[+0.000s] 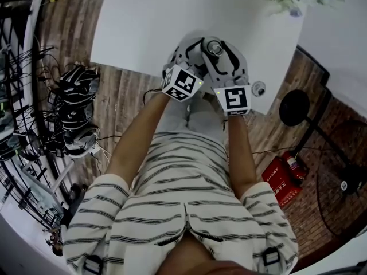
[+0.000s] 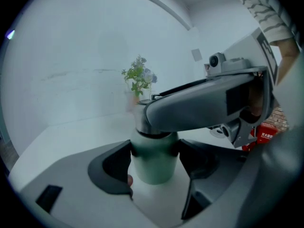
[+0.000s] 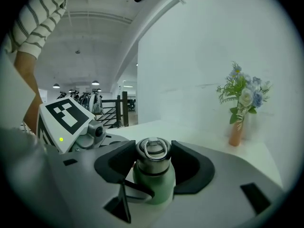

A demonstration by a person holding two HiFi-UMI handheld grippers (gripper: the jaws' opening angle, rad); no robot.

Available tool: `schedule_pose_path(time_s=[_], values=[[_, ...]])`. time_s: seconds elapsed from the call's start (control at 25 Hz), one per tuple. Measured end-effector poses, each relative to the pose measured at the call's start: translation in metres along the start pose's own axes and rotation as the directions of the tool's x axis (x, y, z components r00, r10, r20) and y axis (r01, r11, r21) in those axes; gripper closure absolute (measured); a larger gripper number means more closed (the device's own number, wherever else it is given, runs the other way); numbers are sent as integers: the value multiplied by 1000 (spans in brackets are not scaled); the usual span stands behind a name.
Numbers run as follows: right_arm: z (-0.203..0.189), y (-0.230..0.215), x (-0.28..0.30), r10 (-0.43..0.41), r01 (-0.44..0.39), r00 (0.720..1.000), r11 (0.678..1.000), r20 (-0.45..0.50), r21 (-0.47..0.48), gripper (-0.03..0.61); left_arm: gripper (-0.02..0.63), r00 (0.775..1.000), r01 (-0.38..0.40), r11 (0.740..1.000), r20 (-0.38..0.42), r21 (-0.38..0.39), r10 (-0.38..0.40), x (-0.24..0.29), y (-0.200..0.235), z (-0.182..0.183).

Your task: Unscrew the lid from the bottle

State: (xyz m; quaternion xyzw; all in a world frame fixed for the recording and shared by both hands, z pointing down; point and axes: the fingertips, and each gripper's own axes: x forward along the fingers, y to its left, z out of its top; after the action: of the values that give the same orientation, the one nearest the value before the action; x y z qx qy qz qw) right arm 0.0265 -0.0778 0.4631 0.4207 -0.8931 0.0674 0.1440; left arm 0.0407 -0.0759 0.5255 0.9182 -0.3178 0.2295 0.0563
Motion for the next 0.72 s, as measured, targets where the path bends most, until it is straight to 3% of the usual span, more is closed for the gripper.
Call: schedule_pose_path(time_s=[0.24,0.4,0.56,0.72], values=[[2,2,-1,70,-69,997,997,21,-37,339,298,1000,1,1000,-2,2,-1,-1,-1,0],[1,4,-2,192,-191,981,977,-2,-92,341,298,1000,2,1000,-3,7,-2,-1,0,1],[1,8,-2,354,-356,934,922,-41,-151,339,298,1000,1,1000,-2,9,-1,-2,0,1],[-2,7,-4,514,-524,851,825,-102,-212,337,298,1000,-1,1000,1,14,1,0,0,1]])
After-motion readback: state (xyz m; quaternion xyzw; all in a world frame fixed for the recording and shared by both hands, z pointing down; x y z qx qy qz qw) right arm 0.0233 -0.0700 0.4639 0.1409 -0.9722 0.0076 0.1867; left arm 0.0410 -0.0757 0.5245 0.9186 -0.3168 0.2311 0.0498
